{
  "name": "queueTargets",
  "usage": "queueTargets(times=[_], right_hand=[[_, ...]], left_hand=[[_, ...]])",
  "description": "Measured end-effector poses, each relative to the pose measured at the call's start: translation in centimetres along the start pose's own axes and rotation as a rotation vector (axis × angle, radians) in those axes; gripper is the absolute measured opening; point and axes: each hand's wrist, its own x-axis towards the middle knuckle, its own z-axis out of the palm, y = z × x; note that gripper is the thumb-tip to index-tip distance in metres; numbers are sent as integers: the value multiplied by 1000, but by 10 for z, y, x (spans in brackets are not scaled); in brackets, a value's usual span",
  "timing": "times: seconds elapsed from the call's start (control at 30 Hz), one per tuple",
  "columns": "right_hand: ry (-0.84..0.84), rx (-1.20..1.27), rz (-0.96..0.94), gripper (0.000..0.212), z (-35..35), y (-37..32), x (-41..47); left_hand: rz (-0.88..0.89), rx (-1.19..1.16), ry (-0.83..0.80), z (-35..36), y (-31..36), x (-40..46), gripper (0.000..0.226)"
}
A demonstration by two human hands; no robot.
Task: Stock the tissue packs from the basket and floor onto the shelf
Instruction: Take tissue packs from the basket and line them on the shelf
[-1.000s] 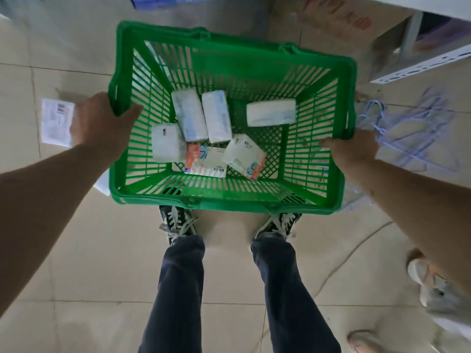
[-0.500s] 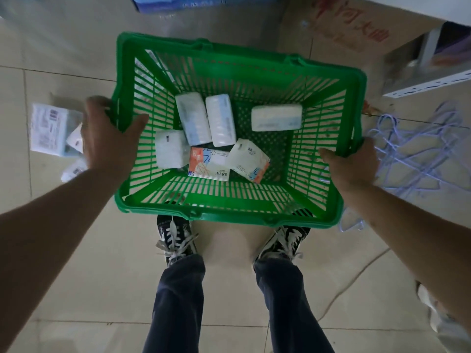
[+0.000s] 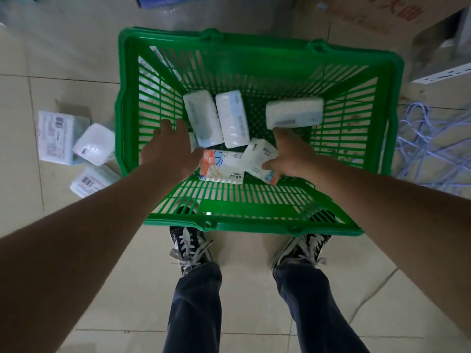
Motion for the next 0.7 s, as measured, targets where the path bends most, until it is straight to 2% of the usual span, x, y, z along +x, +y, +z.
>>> queueTargets(times=[0.13,0.2,0.3,0.4,0.5,0.6,0.7], right_hand=[[-156,43,9,119,10,-3,29],[-239,100,31,124,11,-1,37],[-288,212,32,110,12,6,37],[-149,84,-71,93,12,14,28],[-11,12,-79,79,14,30,19],[33,181,14,76,14,50,12],[42,348,107,72,15,66,2]], left_hand=[[-21,127,-32,12,14,11,83],[-43,203,-18,13,19,17,85],[-45,246,-46,16,26,19,81],[-37,211,-90,21,30,17,74],[-65,149,-135,23,29,17,75],[-128,179,-168,29,30,15,79],[-94,381,-211,39,34,4,79]])
